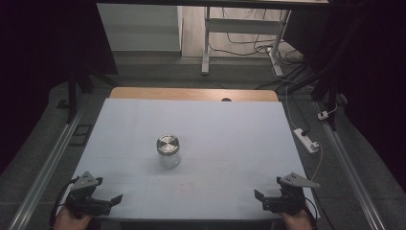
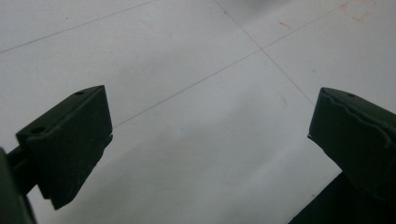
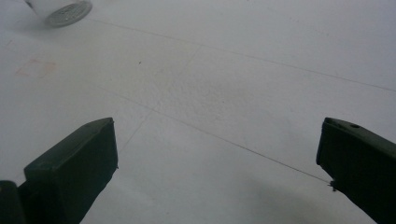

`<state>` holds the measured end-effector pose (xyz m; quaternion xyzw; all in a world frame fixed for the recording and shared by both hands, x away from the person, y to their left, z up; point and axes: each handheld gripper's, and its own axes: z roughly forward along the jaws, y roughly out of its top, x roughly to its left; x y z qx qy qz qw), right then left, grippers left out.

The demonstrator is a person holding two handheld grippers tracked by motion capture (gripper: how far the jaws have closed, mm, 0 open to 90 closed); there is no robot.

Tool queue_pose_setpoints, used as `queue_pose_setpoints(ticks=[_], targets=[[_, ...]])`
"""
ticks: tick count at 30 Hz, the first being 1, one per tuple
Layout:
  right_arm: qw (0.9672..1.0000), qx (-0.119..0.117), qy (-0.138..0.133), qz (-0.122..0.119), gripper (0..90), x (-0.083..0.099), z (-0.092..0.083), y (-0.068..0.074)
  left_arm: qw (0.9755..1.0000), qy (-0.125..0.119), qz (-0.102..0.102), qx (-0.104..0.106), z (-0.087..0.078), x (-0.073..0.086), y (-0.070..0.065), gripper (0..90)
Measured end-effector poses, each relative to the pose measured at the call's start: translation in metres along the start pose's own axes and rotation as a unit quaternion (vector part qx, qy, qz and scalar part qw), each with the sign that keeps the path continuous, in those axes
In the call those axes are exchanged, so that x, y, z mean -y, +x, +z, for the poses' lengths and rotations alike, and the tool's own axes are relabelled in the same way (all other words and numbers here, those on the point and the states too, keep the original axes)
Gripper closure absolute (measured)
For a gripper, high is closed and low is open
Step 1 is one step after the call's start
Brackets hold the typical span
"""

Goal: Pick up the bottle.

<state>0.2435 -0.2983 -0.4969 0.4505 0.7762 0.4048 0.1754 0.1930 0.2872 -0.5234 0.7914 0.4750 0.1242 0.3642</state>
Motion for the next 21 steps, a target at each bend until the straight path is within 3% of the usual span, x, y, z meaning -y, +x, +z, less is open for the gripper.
queue_pose_setpoints(ticks=[21], targets=[[0.9996,-0.016,0.015,-0.017,0.0,-0.0010,0.0028,0.0025,0.9999,0.003,0.008,-0.006,0.0000,-0.0038,-0.0032,0.0]])
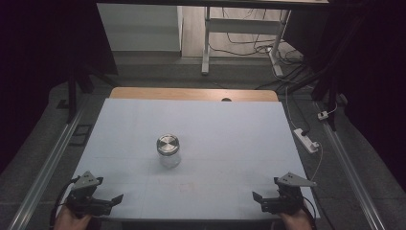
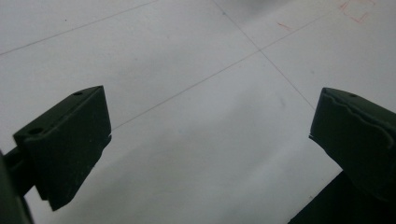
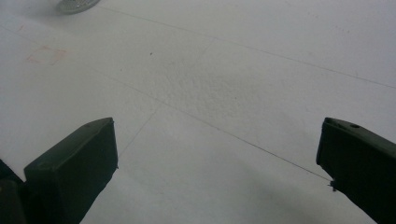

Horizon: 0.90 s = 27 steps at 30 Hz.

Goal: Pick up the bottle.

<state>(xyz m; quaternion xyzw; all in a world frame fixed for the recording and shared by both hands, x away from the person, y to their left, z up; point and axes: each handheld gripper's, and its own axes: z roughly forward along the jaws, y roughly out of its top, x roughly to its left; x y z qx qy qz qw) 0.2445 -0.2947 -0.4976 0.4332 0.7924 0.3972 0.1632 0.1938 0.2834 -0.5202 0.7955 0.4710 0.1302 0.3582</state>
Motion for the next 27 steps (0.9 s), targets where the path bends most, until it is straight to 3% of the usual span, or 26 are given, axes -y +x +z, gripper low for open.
queue_pose_setpoints(ticks=[6,13,15,27], targets=[[1.0000,-0.001,0.001,-0.006,0.0,0.000,0.000,0.001,0.9999,-0.005,0.009,-0.001,0.000,-0.005,-0.002,0.0],[1.0000,-0.004,0.001,-0.002,0.0,0.000,0.000,0.000,0.9996,-0.013,0.009,0.022,0.003,-0.011,0.000,0.0],[1.0000,-0.005,0.000,-0.002,0.0,0.000,0.000,0.000,0.9991,-0.016,0.012,0.038,0.005,-0.012,0.000,0.0],[1.0000,-0.007,0.002,-0.002,0.0,0.000,0.000,0.000,0.9951,-0.017,0.064,0.074,0.025,-0.030,-0.006,0.0]])
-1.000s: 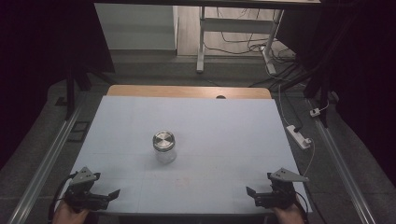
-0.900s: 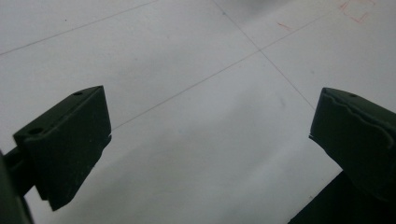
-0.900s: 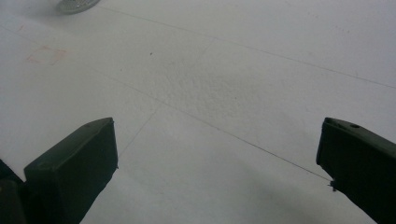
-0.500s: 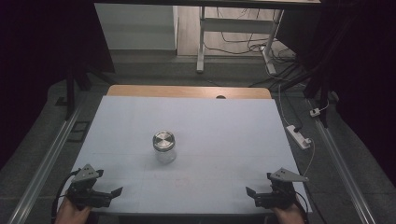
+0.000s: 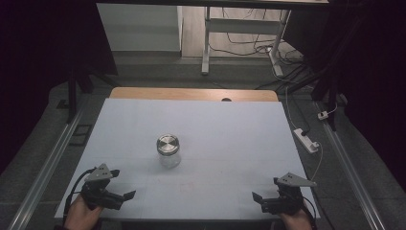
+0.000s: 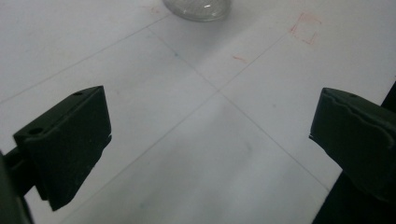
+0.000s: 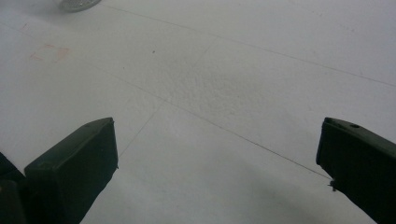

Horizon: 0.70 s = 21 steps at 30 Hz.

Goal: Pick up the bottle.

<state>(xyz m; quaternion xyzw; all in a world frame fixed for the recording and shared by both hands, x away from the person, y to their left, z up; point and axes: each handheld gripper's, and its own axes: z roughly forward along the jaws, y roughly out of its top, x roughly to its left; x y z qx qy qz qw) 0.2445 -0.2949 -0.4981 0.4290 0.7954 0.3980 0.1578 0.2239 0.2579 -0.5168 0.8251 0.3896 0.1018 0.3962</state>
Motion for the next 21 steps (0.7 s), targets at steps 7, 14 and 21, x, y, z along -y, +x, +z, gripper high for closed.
queue_pose_setpoints(ticks=[7,14,21], targets=[[1.0000,-0.002,-0.001,-0.001,0.0,0.000,0.000,0.000,0.9997,-0.021,0.001,0.010,0.011,-0.010,0.005,0.0],[1.0000,-0.002,0.001,-0.004,0.0,0.000,0.000,0.000,0.9998,-0.018,0.003,0.002,0.024,-0.022,0.010,0.0],[1.0000,-0.004,0.002,-0.005,0.0,-0.001,0.002,0.000,1.0000,-0.008,0.003,-0.005,0.037,-0.035,0.014,0.0]])
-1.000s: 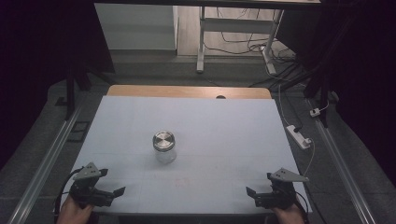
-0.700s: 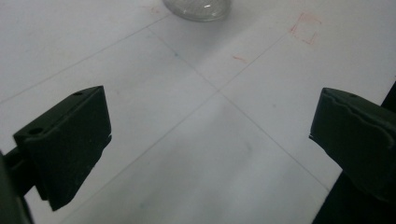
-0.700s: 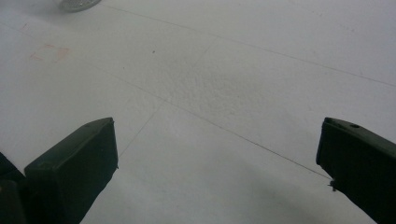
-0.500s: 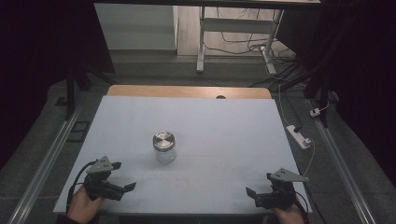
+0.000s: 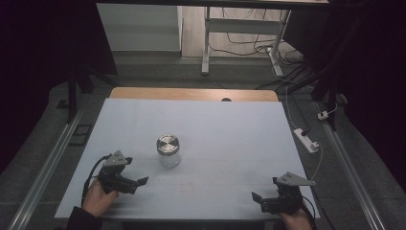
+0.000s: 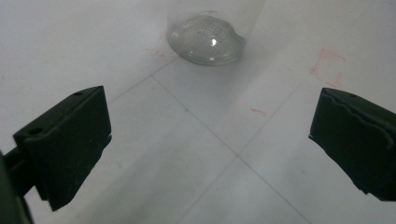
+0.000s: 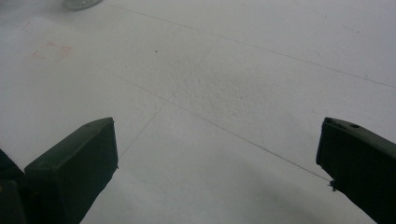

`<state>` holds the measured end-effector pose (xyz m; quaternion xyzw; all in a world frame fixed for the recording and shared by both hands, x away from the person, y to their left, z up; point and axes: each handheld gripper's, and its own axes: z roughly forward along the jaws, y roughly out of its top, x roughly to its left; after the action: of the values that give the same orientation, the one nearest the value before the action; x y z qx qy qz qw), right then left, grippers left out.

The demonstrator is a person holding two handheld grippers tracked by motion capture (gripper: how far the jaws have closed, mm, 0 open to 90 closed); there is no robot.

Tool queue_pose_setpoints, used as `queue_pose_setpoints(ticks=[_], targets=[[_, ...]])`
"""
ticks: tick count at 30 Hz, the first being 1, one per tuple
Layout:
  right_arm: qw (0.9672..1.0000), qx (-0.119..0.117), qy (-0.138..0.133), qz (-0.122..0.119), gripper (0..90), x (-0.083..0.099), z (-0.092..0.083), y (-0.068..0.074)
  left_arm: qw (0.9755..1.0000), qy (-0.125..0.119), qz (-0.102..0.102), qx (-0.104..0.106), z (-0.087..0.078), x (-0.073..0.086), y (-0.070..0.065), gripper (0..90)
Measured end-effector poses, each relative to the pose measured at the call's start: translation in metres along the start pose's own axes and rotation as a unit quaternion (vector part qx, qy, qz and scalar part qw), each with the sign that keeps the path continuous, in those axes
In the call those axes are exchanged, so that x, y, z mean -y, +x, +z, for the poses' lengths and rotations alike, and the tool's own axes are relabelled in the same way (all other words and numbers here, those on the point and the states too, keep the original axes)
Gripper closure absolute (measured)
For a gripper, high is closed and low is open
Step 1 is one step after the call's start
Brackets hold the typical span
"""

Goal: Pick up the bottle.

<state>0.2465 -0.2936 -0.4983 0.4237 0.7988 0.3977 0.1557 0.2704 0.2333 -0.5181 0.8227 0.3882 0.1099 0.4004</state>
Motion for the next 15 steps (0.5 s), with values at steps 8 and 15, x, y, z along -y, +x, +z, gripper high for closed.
queue_pose_setpoints(ticks=[8,15], targets=[[1.0000,-0.002,0.002,-0.002,0.0,0.000,0.000,0.000,0.9999,0.015,0.003,-0.003,0.017,-0.015,0.004,0.0],[1.0000,-0.005,0.001,-0.002,0.0,0.000,0.000,0.000,0.9999,0.012,0.010,0.006,0.030,-0.028,0.000,0.0]])
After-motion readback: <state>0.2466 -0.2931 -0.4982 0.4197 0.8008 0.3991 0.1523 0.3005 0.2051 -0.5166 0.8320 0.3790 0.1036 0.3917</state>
